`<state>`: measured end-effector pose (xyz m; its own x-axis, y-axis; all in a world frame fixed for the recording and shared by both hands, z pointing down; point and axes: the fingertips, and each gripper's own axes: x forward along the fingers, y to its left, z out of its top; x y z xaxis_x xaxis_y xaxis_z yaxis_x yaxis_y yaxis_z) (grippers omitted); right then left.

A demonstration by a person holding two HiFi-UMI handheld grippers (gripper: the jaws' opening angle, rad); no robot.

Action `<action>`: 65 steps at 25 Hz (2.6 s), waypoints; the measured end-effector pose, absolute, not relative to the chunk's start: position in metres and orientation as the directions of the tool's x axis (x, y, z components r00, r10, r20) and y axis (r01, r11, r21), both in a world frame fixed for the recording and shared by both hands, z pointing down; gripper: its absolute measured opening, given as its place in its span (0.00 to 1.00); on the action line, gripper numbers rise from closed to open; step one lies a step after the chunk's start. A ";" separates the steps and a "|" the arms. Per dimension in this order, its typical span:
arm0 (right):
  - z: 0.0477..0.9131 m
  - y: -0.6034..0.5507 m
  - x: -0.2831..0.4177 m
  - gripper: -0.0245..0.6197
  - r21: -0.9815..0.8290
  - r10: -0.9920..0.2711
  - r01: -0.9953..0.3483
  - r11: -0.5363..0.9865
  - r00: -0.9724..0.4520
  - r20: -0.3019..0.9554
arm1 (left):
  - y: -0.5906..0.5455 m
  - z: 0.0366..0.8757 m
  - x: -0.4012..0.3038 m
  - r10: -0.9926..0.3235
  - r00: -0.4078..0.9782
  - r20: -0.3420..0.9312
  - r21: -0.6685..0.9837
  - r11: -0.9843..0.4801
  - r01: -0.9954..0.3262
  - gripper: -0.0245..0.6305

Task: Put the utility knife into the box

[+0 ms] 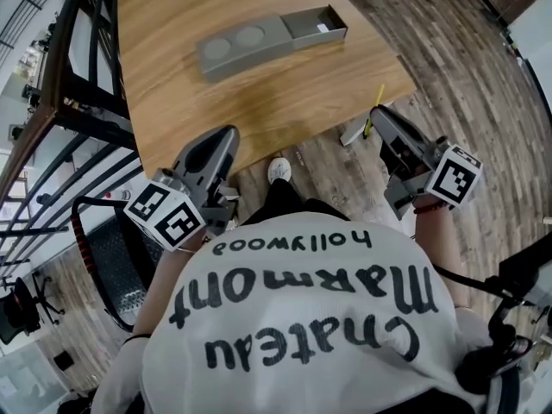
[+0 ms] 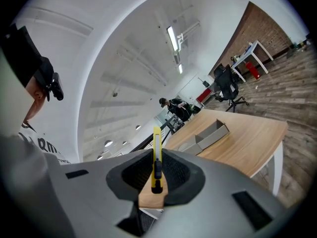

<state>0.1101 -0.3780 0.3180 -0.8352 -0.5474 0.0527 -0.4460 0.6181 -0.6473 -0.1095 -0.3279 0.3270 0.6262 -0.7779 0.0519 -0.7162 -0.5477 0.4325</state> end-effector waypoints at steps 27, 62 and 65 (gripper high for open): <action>0.362 -0.520 0.063 0.13 -0.683 -0.518 -0.460 0.568 -0.844 0.138 | -0.455 0.368 -0.162 -0.810 0.564 0.159 0.513 -0.420 -0.749 0.05; 0.440 -0.670 -0.005 0.13 0.267 -0.485 -0.448 0.853 -0.493 0.722 | -0.521 0.402 -0.189 -0.845 0.524 0.111 0.614 -0.357 -0.704 0.05; 0.447 -0.684 -0.006 0.13 0.289 -0.475 -0.417 0.862 -0.462 0.749 | -0.520 0.406 -0.193 -0.843 0.526 0.115 0.613 -0.356 -0.705 0.05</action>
<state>-0.0060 -0.6844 0.4475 -0.4616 -0.4750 0.7492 -0.4172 0.8616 0.2891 -0.1926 -0.5200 0.4059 0.5258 -0.8427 0.1155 -0.7052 -0.3560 0.6132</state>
